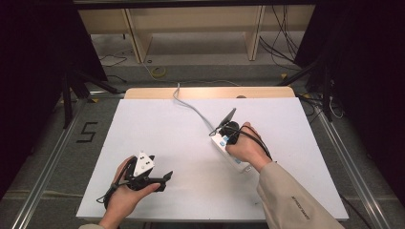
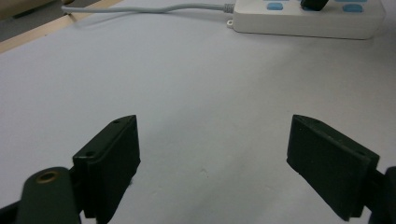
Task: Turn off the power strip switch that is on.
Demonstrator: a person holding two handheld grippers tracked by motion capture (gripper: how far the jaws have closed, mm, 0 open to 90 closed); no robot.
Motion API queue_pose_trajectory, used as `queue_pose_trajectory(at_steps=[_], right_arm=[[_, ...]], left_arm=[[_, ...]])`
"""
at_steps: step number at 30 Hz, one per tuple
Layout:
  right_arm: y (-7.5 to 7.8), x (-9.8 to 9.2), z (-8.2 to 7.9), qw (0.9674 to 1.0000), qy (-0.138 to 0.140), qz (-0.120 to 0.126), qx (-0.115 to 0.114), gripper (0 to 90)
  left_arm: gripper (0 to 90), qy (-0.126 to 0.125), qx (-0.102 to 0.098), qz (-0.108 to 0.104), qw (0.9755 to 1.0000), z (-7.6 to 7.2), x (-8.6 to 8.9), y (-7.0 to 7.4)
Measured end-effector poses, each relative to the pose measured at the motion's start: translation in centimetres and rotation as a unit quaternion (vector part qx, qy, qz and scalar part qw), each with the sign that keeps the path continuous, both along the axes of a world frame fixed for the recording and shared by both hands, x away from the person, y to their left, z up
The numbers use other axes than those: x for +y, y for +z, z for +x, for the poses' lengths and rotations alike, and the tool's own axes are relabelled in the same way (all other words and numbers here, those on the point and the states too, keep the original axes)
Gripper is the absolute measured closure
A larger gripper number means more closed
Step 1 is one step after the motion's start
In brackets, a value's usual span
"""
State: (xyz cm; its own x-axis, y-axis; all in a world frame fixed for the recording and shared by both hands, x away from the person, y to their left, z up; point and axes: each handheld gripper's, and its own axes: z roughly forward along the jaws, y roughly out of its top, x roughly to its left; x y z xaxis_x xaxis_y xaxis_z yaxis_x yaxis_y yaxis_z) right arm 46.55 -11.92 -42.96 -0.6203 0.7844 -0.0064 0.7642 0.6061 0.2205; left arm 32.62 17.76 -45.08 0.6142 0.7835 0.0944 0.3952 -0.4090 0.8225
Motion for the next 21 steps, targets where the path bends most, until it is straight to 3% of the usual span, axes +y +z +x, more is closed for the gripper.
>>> queue_pose_trajectory(at_steps=[21], right_arm=[[0.00, -0.55, -0.07, 0.9998, -0.002, 0.019, -0.002, 90.0]], left_arm=[[17.0, 0.000, 0.001, 0.000, 1.0000, 0.05, 0.06, -0.02]])
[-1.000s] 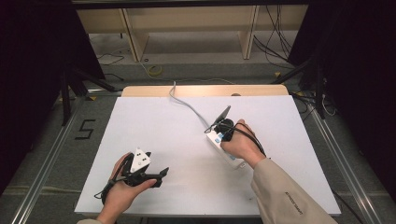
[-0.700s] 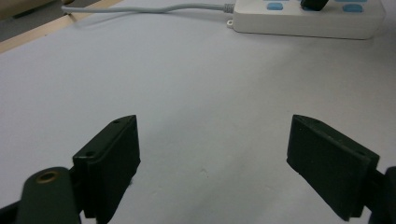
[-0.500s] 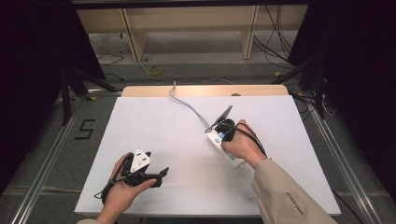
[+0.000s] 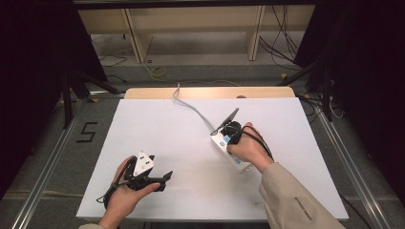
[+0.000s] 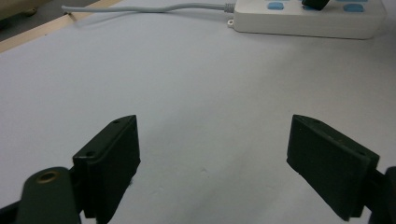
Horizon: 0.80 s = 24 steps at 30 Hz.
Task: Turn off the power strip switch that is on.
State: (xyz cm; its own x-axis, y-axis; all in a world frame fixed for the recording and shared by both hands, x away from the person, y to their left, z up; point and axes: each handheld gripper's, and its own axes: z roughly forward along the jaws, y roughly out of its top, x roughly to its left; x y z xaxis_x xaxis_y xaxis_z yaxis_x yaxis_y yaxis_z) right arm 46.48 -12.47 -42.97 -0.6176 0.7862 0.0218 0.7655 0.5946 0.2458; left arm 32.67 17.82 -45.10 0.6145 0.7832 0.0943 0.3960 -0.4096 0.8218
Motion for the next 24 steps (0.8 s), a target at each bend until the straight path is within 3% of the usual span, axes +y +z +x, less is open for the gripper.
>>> queue_pose_trajectory(at_steps=[24], right_arm=[[0.23, 0.03, -0.09, 0.9999, 0.002, 0.007, -0.009, 90.0]], left_arm=[[17.0, 0.000, -0.001, 0.001, 1.0000, 0.04, 0.03, -0.01]])
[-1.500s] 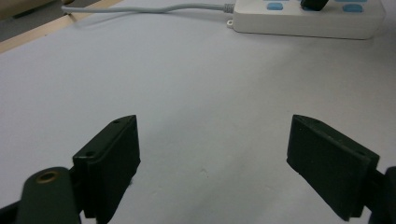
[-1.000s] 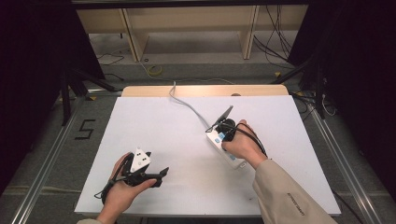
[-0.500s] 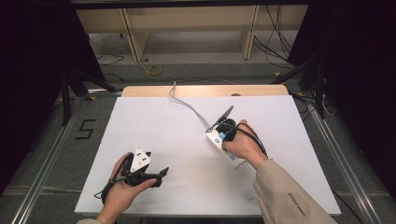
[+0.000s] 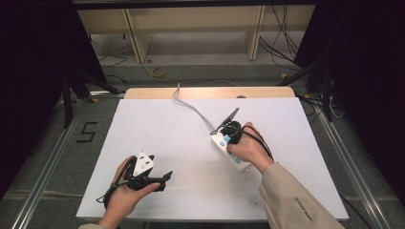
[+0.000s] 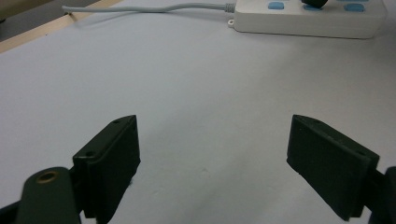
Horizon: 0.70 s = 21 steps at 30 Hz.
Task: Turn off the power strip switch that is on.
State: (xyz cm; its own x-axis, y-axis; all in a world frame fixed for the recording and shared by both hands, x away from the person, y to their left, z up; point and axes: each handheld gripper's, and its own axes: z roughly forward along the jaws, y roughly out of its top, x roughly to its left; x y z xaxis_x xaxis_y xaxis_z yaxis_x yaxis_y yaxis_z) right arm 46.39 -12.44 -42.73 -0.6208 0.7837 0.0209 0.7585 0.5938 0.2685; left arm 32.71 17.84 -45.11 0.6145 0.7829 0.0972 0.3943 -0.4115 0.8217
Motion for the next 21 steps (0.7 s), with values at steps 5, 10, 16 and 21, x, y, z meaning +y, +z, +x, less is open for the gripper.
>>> queue_pose_trajectory(at_steps=[5, 10, 16, 21], right_arm=[[0.13, -0.03, 0.06, 1.0000, 0.001, 0.007, -0.005, 90.0], [0.13, -0.09, 0.04, 0.9999, 0.000, 0.008, -0.007, 90.0], [0.29, -0.12, -0.03, 0.9999, 0.001, 0.011, -0.010, 90.0], [0.55, -0.35, -0.11, 0.9997, 0.001, 0.018, -0.018, 90.0]], left_arm=[[17.0, 0.000, 0.000, 0.000, 1.0000, 0.00, 0.00, -0.01], [17.0, 0.000, 0.001, -0.001, 1.0000, 0.03, 0.02, -0.04], [17.0, 0.001, 0.001, -0.001, 1.0000, 0.02, 0.05, -0.03], [17.0, 0.000, 0.000, 0.000, 1.0000, 0.02, 0.05, -0.01]])
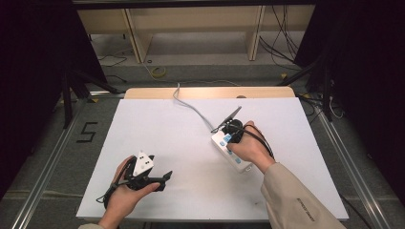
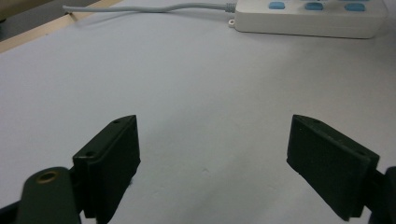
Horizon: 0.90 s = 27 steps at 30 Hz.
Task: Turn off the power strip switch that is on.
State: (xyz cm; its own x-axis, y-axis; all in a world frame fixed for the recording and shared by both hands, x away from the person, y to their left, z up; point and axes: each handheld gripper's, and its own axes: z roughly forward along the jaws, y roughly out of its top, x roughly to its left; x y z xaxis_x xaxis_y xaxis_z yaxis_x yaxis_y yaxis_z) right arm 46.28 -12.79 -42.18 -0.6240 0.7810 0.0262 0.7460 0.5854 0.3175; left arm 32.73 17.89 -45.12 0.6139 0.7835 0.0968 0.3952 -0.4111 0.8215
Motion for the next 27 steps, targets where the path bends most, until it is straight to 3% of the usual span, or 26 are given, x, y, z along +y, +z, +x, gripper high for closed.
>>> queue_pose_trajectory(at_steps=[15, 21, 27], right_arm=[[1.1, -1.1, -0.8, 0.9991, 0.003, 0.032, -0.026, 90.0], [1.7, -1.8, -1.2, 0.9976, 0.009, 0.045, -0.051, 90.0], [2.1, -2.6, -1.5, 0.9965, 0.010, 0.058, -0.060, 90.0]], left_arm=[[16.9, 0.000, 0.002, 0.000, 1.0000, 0.0, 0.0, -0.1], [16.9, 0.000, 0.003, 0.000, 1.0000, 0.0, 0.0, -0.1], [17.0, 0.000, 0.002, 0.000, 1.0000, 0.1, 0.0, -0.1]])
